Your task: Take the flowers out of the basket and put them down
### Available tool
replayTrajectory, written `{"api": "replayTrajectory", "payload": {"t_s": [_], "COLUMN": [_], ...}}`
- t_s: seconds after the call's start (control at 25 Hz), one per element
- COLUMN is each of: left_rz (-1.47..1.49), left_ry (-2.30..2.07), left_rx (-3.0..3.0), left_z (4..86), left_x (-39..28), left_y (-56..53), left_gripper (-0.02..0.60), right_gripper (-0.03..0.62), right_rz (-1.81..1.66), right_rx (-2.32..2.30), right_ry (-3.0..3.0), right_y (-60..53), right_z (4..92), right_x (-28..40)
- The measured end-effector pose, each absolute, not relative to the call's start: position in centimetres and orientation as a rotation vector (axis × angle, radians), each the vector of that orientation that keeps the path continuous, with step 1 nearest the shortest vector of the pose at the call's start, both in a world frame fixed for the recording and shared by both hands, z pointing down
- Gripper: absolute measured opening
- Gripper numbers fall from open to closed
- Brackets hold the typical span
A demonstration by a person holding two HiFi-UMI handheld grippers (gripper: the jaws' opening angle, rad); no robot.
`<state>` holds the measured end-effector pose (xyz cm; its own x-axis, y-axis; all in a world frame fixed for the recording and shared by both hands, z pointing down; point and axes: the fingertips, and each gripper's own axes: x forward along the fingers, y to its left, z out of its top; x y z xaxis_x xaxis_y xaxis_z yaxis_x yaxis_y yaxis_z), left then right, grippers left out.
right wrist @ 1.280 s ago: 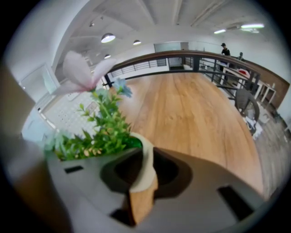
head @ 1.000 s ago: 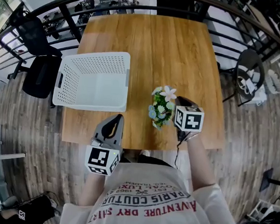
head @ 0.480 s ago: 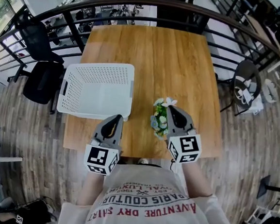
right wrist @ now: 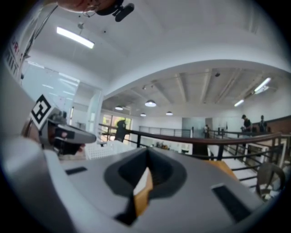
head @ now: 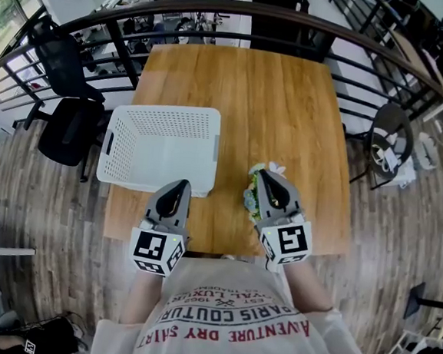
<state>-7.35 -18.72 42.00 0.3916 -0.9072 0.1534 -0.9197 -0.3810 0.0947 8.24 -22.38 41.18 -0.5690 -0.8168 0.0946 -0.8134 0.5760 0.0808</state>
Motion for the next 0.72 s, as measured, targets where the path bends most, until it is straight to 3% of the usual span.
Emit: {"api": "replayTrajectory", "payload": {"t_s": [0.72], "left_rz": [0.110], "left_ry": [-1.636], "left_rx": [2.517], "left_z": [40.6], "left_x": [-9.1], "left_y": [-19.2], "left_gripper": [0.026], "right_gripper": [0.028], "right_rz": [-0.033], "right_rx": [1.320], "right_ry": [-2.731], "right_y": [-22.0], "right_z": [40.5], "right_x": [4.8]}}
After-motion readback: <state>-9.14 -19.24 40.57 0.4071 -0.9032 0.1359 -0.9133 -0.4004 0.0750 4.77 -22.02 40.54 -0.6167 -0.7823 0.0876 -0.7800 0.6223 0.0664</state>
